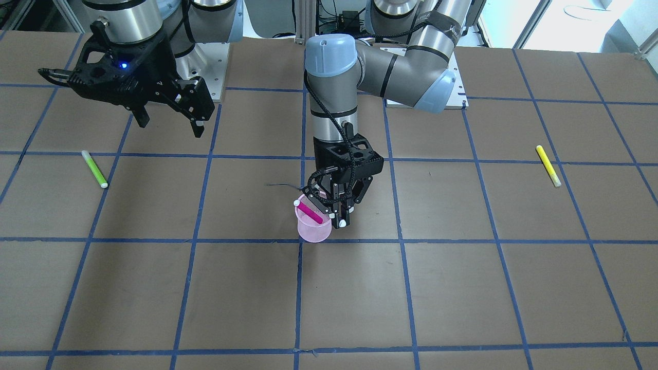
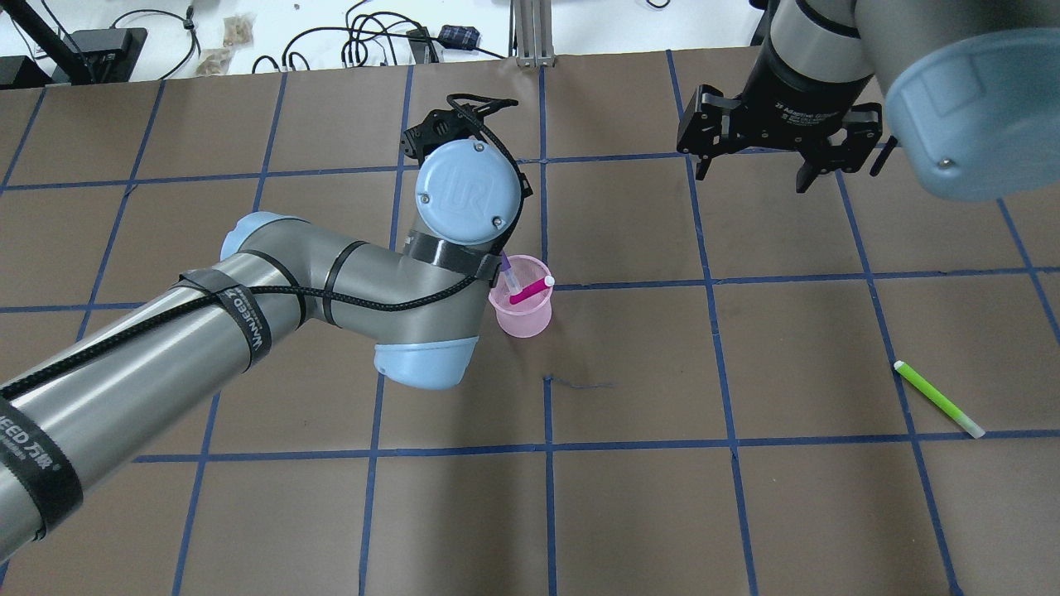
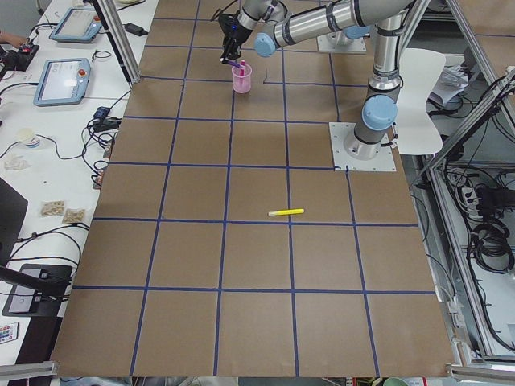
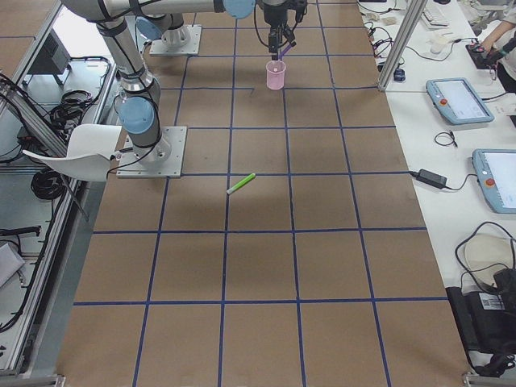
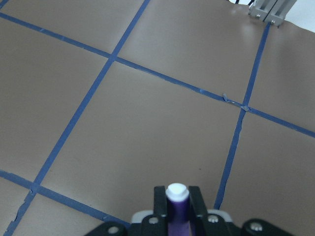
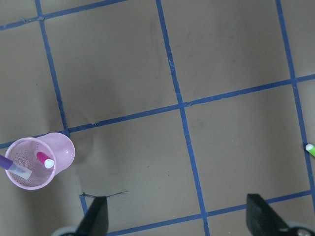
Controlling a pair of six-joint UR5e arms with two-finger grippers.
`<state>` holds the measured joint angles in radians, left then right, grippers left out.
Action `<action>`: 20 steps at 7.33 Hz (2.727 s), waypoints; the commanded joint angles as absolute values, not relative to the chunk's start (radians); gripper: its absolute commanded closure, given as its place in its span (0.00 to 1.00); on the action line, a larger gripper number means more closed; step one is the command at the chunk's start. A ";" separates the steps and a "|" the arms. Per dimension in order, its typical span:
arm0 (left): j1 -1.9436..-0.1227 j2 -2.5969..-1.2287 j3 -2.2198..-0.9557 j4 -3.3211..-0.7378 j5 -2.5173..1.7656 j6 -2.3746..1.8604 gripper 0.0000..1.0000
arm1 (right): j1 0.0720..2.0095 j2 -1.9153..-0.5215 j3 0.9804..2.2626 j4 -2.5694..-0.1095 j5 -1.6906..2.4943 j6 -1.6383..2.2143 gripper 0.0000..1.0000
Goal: Insert purple and pink pens into pink cup
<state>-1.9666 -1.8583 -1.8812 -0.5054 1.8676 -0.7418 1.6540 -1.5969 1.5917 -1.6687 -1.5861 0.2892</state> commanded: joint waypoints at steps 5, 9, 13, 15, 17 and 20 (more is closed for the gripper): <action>-1.990 -1.878 -1.896 -0.500 1.871 -0.764 1.00 | 1.657 -1.597 1.592 -1.667 -1.586 0.288 0.00; -1.993 -1.891 -1.896 -0.500 1.870 -0.764 0.82 | 1.651 -1.595 1.594 -1.669 -1.586 0.195 0.00; -2.016 -1.893 -1.896 -0.500 1.873 -0.764 0.45 | 1.652 -1.595 1.594 -1.672 -1.583 0.184 0.00; -2.016 -1.873 -1.884 -0.511 1.873 -0.753 0.00 | 1.652 -1.594 1.594 -1.674 -1.583 0.184 0.00; -1.973 -1.848 -1.846 -0.578 1.852 -0.659 0.00 | 1.652 -1.594 1.594 -1.672 -1.585 0.183 0.00; -1.786 -1.792 -1.696 -0.959 1.671 -0.403 0.00 | 1.652 -1.594 1.594 -1.674 -1.583 0.184 0.00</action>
